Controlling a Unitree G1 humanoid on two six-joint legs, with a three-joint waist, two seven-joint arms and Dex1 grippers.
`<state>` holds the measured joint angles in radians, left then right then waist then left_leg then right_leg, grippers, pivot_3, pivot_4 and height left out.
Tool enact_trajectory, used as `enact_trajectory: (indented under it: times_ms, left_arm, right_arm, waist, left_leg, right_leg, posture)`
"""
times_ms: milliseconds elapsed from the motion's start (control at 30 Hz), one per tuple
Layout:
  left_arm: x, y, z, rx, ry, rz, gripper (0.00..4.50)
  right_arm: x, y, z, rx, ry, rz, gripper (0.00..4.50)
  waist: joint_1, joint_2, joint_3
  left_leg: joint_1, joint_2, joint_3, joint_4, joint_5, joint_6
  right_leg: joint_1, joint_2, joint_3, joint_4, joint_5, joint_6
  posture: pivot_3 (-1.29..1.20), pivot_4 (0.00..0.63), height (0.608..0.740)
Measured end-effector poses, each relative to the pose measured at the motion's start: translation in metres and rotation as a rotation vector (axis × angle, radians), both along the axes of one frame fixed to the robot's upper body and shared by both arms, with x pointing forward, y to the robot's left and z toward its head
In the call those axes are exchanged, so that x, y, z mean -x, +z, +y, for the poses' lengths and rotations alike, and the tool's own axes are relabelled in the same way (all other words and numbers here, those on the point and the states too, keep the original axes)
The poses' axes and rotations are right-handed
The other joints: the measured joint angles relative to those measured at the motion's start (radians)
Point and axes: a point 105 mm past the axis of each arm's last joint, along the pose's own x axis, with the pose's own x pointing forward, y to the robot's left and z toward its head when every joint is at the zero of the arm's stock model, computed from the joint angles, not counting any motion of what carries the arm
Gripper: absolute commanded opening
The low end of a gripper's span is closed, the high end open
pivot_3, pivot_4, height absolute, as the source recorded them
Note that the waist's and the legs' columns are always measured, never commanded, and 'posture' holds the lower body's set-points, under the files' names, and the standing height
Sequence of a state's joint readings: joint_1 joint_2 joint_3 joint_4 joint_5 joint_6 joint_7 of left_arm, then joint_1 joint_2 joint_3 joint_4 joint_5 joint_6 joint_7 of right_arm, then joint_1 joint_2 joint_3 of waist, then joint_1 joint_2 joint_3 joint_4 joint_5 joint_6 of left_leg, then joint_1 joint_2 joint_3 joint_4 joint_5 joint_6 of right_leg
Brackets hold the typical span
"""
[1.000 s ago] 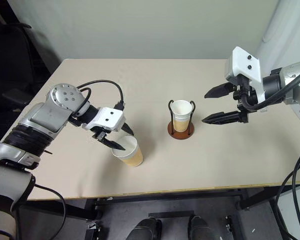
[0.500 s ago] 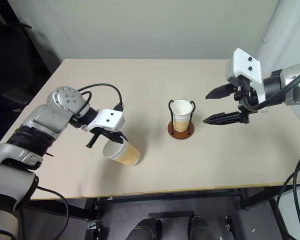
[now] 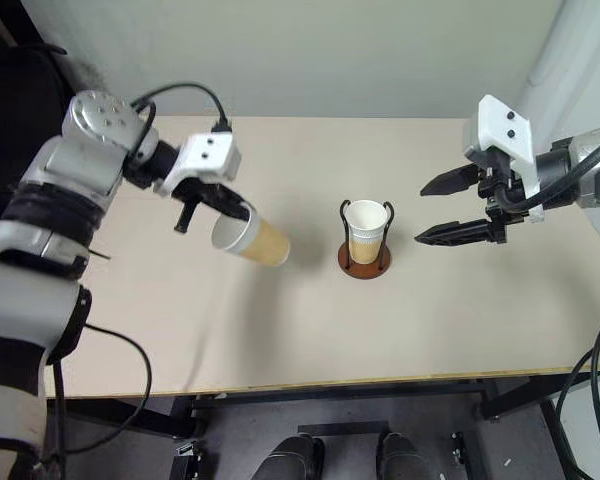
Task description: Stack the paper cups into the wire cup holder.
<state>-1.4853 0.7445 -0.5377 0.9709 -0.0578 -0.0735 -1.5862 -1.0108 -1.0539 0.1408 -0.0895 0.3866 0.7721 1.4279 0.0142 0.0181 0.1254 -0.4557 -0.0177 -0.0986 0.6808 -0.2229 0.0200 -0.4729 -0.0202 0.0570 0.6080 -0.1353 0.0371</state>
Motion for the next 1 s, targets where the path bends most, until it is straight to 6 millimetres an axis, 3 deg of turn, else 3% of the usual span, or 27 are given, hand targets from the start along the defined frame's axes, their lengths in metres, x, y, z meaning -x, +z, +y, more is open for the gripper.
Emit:
enact_trajectory:
  times_ms: [100,167,400,600,767,1000]
  left_arm:
    - [-0.001,0.03,-0.021,0.037,-0.045,-0.064,0.06]
    - [0.0,0.037,-0.029,0.036,-0.067,-0.086,0.06]
    - [-0.002,0.036,-0.057,0.0,-0.132,-0.082,0.06]
    - [0.003,0.047,-0.09,-0.009,-0.205,-0.108,0.06]
    - [0.004,0.057,-0.092,0.013,-0.202,-0.129,0.06]
    - [-0.001,0.051,-0.102,-0.012,-0.2,-0.158,0.06]
  right_arm:
    - [0.001,0.0,-0.001,0.003,0.012,0.009,3.72]
    - [0.002,0.0,-0.001,0.006,0.024,0.007,3.72]
    - [0.002,0.003,-0.001,0.01,0.051,-0.011,3.72]
    - [0.002,0.004,-0.001,0.01,0.048,-0.014,3.72]
    - [0.003,0.004,-0.005,0.018,0.029,-0.011,3.72]
    - [0.004,0.001,-0.004,0.025,0.027,-0.005,3.72]
  waist:
    - [0.002,0.0,0.0]
    - [0.002,0.0,0.0]
    - [0.001,0.0,0.001]
    - [0.009,0.0,0.001]
    - [0.004,0.0,0.001]
    - [0.009,0.0,0.001]
  left_leg:
    - [-0.001,-0.001,0.0,-0.001,-0.002,0.001]
    - [0.0,-0.001,0.001,-0.001,-0.003,0.002]
    - [-0.001,-0.001,0.004,0.001,-0.007,0.006]
    - [-0.002,-0.004,0.007,0.002,-0.009,0.009]
    - [-0.001,-0.004,0.007,0.002,-0.01,0.01]
    - [0.0,-0.005,0.006,0.004,-0.011,0.011]
  right_leg:
    - [0.0,-0.001,0.0,-0.001,-0.002,0.004]
    - [0.0,-0.002,0.001,0.0,-0.004,0.005]
    - [-0.001,-0.001,0.001,-0.001,-0.004,0.007]
    - [0.0,-0.002,0.002,-0.003,-0.005,0.01]
    - [0.001,-0.003,0.003,-0.004,-0.005,0.015]
    - [0.003,-0.005,0.003,-0.003,-0.006,0.015]
  posture:
    - [0.0,0.15,0.74]
    - [0.0,0.15,0.74]
    - [0.0,0.15,0.74]
    - [0.0,0.15,0.74]
    - [0.0,0.15,0.74]
    - [0.0,0.15,0.74]
